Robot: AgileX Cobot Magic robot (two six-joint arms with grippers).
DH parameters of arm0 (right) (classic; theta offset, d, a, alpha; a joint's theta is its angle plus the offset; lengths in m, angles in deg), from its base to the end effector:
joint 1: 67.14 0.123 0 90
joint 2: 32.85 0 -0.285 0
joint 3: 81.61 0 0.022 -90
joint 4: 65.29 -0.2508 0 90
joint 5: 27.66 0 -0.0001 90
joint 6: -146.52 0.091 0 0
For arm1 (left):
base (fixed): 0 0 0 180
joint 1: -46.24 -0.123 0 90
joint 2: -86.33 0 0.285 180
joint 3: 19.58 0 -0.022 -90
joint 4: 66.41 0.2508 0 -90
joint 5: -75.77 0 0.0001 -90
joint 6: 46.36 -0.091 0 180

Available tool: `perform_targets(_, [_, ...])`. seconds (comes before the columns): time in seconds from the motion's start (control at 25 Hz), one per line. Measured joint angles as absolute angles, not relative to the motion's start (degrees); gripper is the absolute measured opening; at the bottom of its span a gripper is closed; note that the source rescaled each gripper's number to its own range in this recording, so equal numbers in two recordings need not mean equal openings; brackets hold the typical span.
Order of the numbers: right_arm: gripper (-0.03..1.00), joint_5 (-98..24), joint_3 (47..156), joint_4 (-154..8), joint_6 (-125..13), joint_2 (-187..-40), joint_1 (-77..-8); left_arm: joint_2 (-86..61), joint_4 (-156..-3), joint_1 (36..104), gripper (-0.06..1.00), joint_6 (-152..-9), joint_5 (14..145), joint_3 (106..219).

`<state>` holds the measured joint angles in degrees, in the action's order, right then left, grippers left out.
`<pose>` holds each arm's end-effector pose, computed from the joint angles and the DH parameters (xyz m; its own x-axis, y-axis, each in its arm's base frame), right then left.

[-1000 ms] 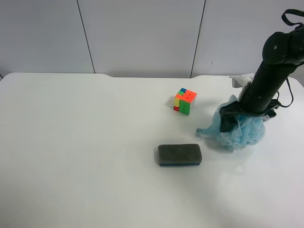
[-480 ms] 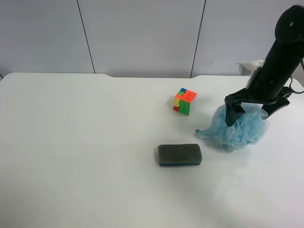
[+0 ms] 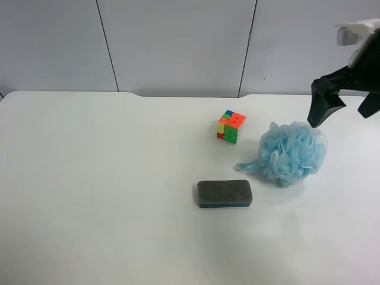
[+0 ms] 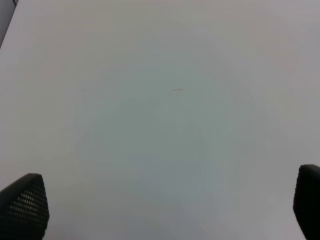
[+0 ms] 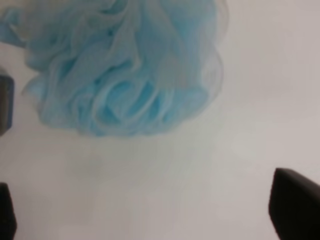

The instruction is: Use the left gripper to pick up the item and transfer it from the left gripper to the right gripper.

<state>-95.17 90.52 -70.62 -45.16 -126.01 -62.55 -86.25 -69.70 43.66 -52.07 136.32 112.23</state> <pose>0.2826 0.0305 0.2923 -0.9466 -0.2433 -0.2114 -0.2590 0.9646 0.0494 -0.0063 -0.0048 0.2795 -0.4387 0.0516 -0.8972 0.0312 0.9986 0.0421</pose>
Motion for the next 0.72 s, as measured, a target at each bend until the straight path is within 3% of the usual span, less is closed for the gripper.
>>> perform_targets(0.4, [1.00, -96.86, 88.62, -70.62, -42.56, -108.20, -62.55, -86.25, -69.70, 43.66, 0.98, -52.07, 136.32, 112.23])
perform_targets(0.72, [1.00, -97.08, 73.03, -70.62, -40.42, -85.21, -62.55, -86.25, -69.70, 43.66, 0.98, -52.07, 136.32, 112.23])
